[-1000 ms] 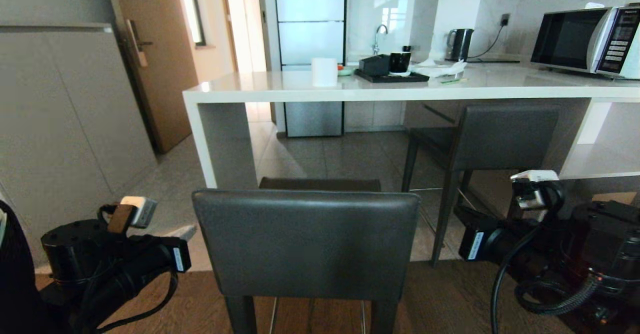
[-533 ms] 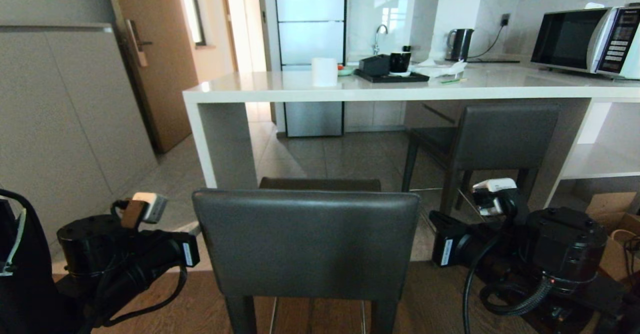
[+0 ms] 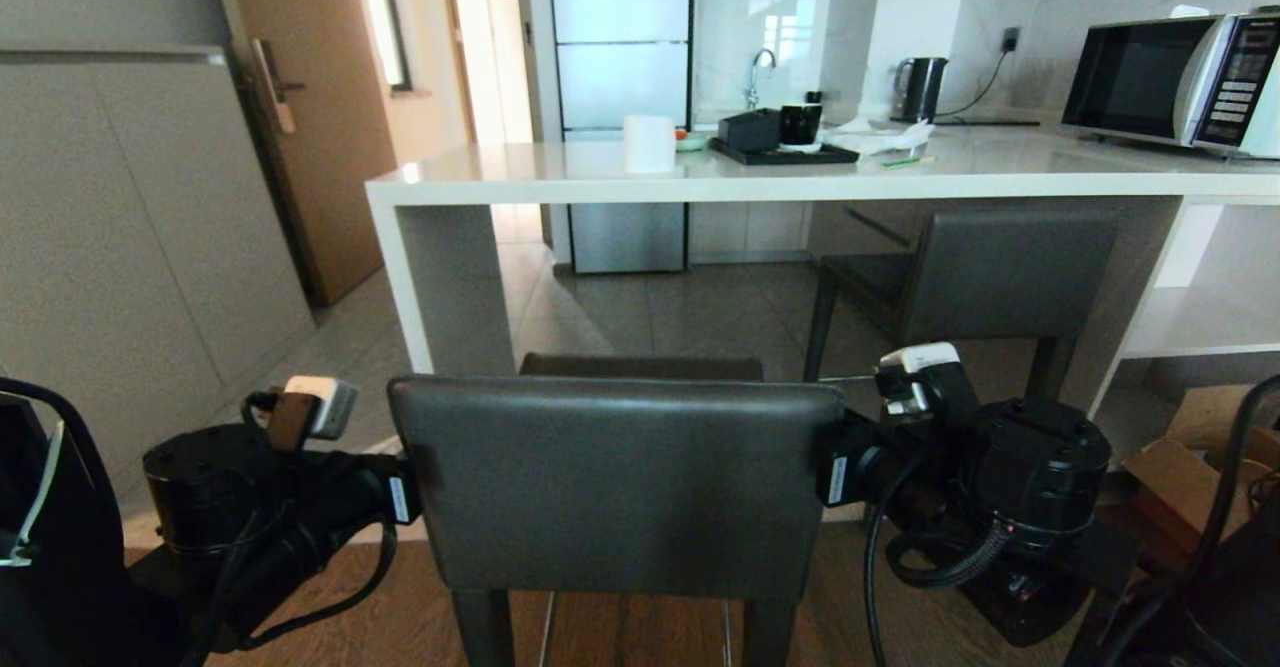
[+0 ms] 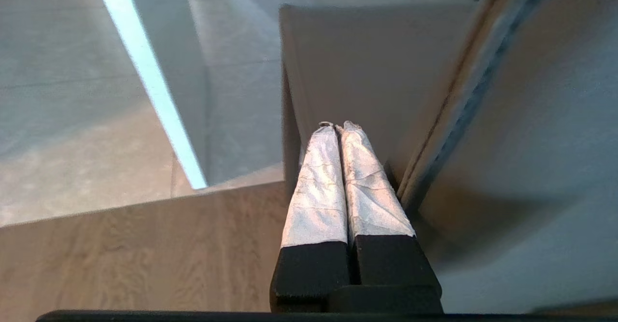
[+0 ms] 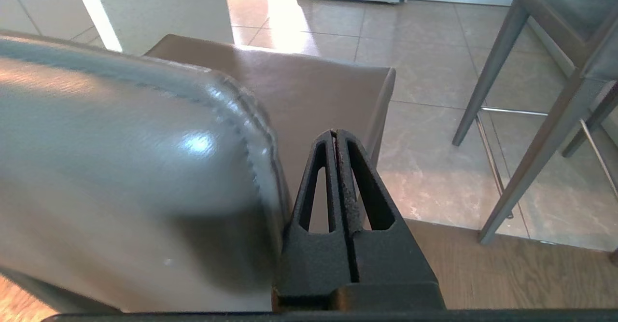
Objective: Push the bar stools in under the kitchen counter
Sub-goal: Push the gray chair back under the dining table
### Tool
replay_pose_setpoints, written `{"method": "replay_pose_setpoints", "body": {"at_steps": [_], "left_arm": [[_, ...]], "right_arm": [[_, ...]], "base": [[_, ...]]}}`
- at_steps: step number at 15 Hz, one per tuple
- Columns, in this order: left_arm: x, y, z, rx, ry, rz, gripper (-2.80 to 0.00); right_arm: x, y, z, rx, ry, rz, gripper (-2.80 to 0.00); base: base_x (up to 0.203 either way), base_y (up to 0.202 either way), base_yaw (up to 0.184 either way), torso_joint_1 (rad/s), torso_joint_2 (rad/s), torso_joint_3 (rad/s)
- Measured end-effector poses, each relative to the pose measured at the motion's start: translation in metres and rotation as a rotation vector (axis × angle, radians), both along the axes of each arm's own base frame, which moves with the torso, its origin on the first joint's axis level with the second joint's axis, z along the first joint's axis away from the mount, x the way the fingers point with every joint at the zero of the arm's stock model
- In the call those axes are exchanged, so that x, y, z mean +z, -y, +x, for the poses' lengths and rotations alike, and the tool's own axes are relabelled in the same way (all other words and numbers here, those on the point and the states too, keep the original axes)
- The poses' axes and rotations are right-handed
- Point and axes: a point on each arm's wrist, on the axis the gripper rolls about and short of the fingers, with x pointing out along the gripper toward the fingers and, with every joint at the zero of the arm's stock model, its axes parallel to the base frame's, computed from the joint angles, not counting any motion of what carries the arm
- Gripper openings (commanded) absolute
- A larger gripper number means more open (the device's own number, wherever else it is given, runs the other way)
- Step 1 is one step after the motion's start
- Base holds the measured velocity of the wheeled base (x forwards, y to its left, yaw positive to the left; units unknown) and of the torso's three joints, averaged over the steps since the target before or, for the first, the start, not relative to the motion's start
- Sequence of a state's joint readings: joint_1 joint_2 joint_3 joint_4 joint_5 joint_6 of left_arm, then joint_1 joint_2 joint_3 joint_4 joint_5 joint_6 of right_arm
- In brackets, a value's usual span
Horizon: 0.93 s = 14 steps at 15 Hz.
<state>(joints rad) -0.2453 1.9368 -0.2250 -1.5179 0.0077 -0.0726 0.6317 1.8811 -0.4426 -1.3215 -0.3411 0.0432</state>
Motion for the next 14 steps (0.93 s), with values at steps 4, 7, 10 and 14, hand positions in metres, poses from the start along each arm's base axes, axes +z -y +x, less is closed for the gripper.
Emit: {"method": "replay_pose_setpoints", "body": {"at_steps": [4, 7, 10, 14], "left_arm": [[0.002, 0.008, -0.002, 0.001, 0.009, 0.004, -2.8], [-0.001, 0.007, -0.008, -0.004, -0.008, 0.009, -2.8], [-0.003, 0.008, -0.013, -0.011, -0.025, 0.013, -2.8], [-0.01, 0.013, -0.017, -0.029, -0.056, 0.02, -2.8]], "right_arm": [[-0.002, -0.005, 0.007, -0.002, 0.003, 0.0, -2.8], [-0.002, -0.013, 0.018, 0.001, 0.023, -0.018, -2.8], [-0.004, -0.023, 0.03, 0.006, 0.05, -0.037, -2.8], [-0.007, -0.035, 0.04, 0.016, 0.063, -0.045, -2.8]], "base": [[0.0, 0.0, 0.0, 0.0, 0.0, 0.0], [0.0, 0.0, 0.0, 0.0, 0.0, 0.0], [0.0, 0.0, 0.0, 0.0, 0.0, 0.0], [0.0, 0.0, 0.0, 0.0, 0.0, 0.0]]}}
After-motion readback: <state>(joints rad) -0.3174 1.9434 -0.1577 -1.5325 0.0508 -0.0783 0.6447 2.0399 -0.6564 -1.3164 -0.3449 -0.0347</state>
